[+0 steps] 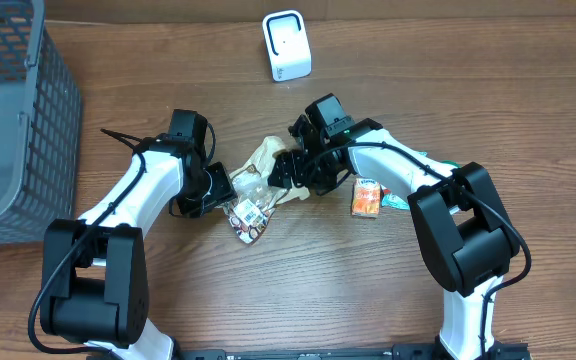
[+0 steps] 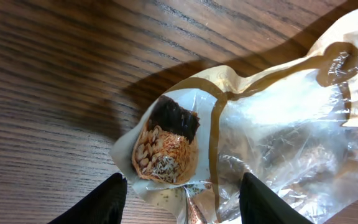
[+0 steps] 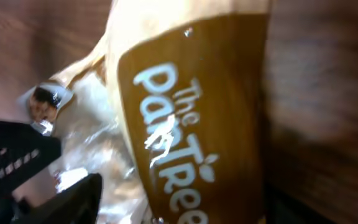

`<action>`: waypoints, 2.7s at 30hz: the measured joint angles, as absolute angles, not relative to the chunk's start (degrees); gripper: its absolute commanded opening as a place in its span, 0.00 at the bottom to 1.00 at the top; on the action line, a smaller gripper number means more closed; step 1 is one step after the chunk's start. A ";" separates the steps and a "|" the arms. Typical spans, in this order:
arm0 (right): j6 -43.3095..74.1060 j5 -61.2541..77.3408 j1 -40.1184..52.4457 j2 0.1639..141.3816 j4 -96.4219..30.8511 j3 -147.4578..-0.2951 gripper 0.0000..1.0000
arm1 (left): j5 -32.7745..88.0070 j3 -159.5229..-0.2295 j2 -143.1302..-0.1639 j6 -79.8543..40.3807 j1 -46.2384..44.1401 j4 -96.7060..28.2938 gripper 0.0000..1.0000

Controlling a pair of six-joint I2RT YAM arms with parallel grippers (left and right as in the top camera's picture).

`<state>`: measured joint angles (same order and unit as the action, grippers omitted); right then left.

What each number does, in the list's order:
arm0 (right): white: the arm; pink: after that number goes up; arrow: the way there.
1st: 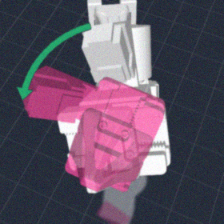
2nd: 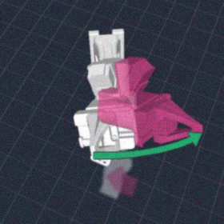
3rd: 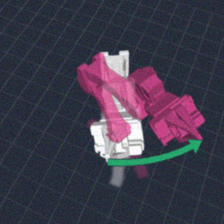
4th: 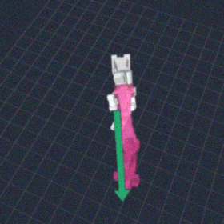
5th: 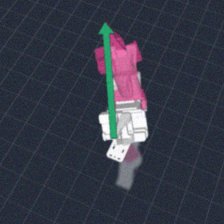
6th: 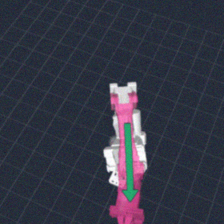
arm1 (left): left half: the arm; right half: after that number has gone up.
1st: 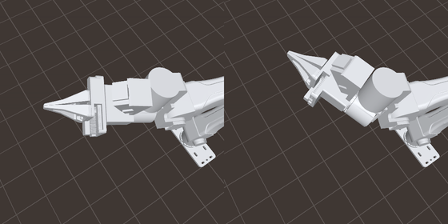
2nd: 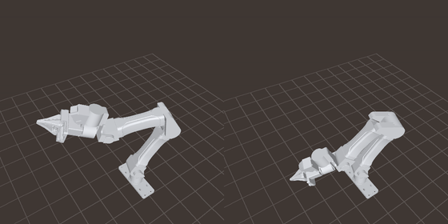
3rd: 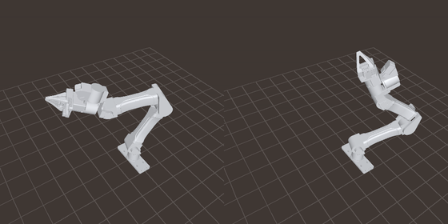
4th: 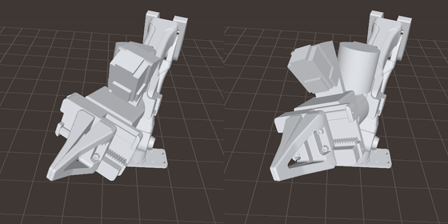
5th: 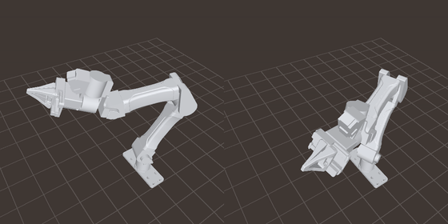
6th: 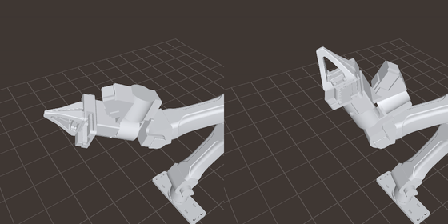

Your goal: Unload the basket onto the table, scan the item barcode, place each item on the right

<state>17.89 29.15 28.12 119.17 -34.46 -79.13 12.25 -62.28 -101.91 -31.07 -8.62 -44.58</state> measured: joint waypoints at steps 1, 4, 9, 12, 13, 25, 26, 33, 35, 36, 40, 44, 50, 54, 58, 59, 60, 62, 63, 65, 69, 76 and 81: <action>17.96 27.27 28.16 118.98 -34.06 -79.31 0.85 | 12.23 -62.28 -101.91 -31.07 -8.62 -44.53 0.51; 16.40 22.98 28.16 118.78 -31.97 -79.50 0.89 | 12.21 -62.28 -101.91 -31.07 -8.62 -44.51 0.51; 14.52 20.21 28.16 118.78 -30.04 -79.50 0.86 | 12.19 -62.28 -101.93 -31.07 -8.62 -44.49 0.51; 14.20 20.23 28.40 118.78 -30.09 -79.50 0.82 | 12.19 -62.28 -101.93 -31.07 -8.62 -44.49 0.51; 14.13 20.45 28.75 118.78 -30.13 -79.48 0.82 | 12.16 -62.28 -101.91 -31.07 -8.62 -44.49 0.51; 13.89 28.91 33.61 119.00 -32.69 -78.26 0.41 | 9.69 -62.28 -102.35 -30.11 -8.58 -44.49 0.55; 13.96 29.91 33.32 119.00 -33.08 -78.26 0.40 | 8.86 -62.28 -102.35 -29.82 -8.58 -44.51 0.57; 13.58 33.85 29.87 118.98 -34.11 -78.26 0.22 | 3.75 -62.22 -102.78 -29.47 -8.62 -43.75 0.58; 13.50 34.59 29.23 118.98 -34.76 -78.28 0.15 | 2.96 -62.22 -102.85 -29.36 -8.64 -43.27 0.58; 13.52 34.74 29.08 118.98 -35.66 -78.28 0.04 | 2.74 -62.22 -102.87 -29.36 -8.64 -43.20 0.60; 13.52 35.59 29.02 118.98 -36.67 -78.28 0.04 | 2.42 -62.33 -102.89 -27.27 -8.62 -43.40 0.65; 13.47 35.75 29.02 118.98 -36.45 -78.28 0.04 | 1.15 -67.31 -102.61 -24.77 -7.94 -45.60 0.73; 13.45 35.79 29.02 118.98 -36.47 -78.28 0.04 | -6.24 -75.90 -98.45 -23.11 -4.12 -45.41 1.00; 13.45 35.79 29.02 118.98 -36.73 -78.28 0.04 | -9.69 -75.90 -98.41 -21.32 -4.03 -46.44 1.00; 13.43 35.77 29.02 118.98 -36.64 -78.28 0.04 | -10.59 -75.90 -98.41 -20.78 -4.03 -46.48 1.00; 13.45 35.79 28.97 118.87 -37.21 -78.37 0.04 | -10.81 -75.90 -98.41 -20.78 -4.03 -46.50 1.00; 13.39 35.81 28.91 118.69 -38.50 -78.67 0.04 | -10.90 -75.90 -98.41 -20.75 -4.03 -46.50 1.00; 11.90 35.59 28.64 117.38 -41.93 -79.68 0.04 | -11.05 -75.90 -98.41 -20.78 -4.03 -46.50 1.00; 10.17 34.63 28.47 115.42 -43.79 -80.68 0.04 | -11.18 -75.90 -98.41 -20.75 -4.03 -46.50 1.00; 7.09 29.85 28.51 109.84 -45.06 -82.89 0.04 | -11.25 -75.90 -98.41 -20.75 -4.03 -46.50 1.00; 1.87 18.83 28.67 98.43 -43.44 -86.80 0.04 | -11.25 -75.90 -98.41 -20.78 -4.03 -46.48 1.00; -13.32 5.93 28.88 89.41 -26.22 -88.29 0.04 | -11.42 -75.90 -98.41 -20.75 -4.03 -46.52 1.00; -23.90 -3.33 28.93 89.45 -11.44 -88.38 0.04 | -11.40 -75.90 -98.41 -20.75 -4.03 -46.57 1.00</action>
